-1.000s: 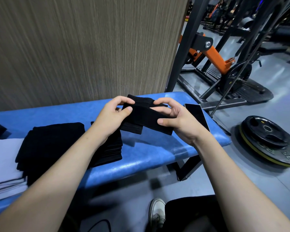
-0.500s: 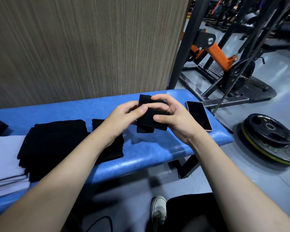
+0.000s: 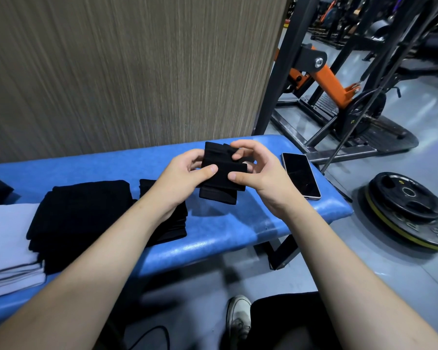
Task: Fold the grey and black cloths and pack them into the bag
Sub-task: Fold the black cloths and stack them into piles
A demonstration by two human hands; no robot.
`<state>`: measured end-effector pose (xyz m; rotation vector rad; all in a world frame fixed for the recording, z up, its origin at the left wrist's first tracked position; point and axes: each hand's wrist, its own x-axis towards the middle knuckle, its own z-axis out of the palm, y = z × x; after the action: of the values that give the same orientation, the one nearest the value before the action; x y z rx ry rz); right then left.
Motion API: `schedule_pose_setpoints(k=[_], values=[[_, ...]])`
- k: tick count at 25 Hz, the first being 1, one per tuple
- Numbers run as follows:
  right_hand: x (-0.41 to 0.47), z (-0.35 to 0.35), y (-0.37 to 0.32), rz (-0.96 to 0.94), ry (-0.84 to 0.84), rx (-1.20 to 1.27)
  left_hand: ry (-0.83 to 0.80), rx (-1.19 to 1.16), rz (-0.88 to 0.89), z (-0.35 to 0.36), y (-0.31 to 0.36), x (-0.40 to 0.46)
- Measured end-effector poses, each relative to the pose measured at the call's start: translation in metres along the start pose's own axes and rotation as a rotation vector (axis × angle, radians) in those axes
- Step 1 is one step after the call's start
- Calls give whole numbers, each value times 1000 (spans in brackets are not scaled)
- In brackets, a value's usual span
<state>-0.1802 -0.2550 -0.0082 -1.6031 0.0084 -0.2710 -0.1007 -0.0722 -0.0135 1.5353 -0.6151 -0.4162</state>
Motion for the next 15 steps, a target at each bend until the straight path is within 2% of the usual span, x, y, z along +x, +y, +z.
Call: schedule_pose_setpoints(k=[8, 15], values=[[-4, 1, -4, 38, 121, -99, 45, -132, -78, -3, 1, -1], [-3, 2, 0, 38, 6, -76, 90, -162, -62, -3, 2, -1]])
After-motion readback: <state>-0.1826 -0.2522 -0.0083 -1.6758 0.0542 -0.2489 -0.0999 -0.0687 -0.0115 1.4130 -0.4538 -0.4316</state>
